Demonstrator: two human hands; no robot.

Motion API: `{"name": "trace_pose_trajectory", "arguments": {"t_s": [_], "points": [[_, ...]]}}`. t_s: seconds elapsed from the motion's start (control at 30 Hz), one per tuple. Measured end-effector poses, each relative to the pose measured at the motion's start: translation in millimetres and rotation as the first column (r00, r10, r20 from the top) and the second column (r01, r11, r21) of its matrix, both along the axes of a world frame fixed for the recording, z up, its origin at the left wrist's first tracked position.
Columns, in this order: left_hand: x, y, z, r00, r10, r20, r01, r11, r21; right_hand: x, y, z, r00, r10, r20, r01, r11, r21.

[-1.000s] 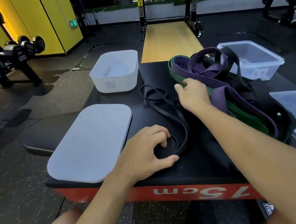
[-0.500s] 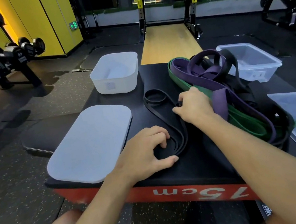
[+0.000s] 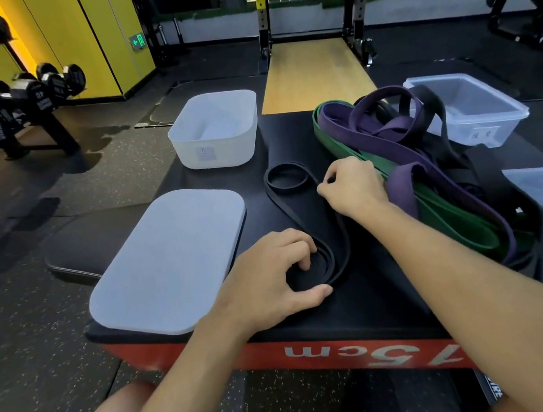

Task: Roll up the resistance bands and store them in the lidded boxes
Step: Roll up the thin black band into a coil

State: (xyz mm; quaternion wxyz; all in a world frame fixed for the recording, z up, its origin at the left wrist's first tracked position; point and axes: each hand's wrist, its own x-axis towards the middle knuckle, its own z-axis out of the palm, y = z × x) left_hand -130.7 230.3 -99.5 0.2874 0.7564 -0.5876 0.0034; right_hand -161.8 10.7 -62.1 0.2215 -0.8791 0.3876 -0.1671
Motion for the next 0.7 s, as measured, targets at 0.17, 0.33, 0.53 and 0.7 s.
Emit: {"name": "trace_pose_trajectory", "arguments": {"t_s": [0.17,0.33,0.53,0.7], "points": [[0.3,0.1,-0.1,1.000,-0.001,-0.001,0.001,1.000,-0.004,7.7,4.1,1.7,0.855,-0.079,0.512,-0.193,0.868,0.457],[0.0,0.1,-0.3,1.000,-0.001,-0.001,0.001,1.000,-0.004,13.8,-7.1,28.4,0.592,-0.286,0.754,-0.398,0.710,0.582],[-0.1,-0.5,0.0,1.000,0.002,0.000,-0.002,1.000,-0.005,20.6,-10.9,1.7,0.777,-0.163,0.608,-0.374,0.658,0.654],[-0.5,-0.2,0.2,1.000,0.005,-0.009,-0.005,1.000,-0.001,12.2,-11.8,-9.2,0.913,-0.059,0.405,-0.187,0.820,0.540]]}}
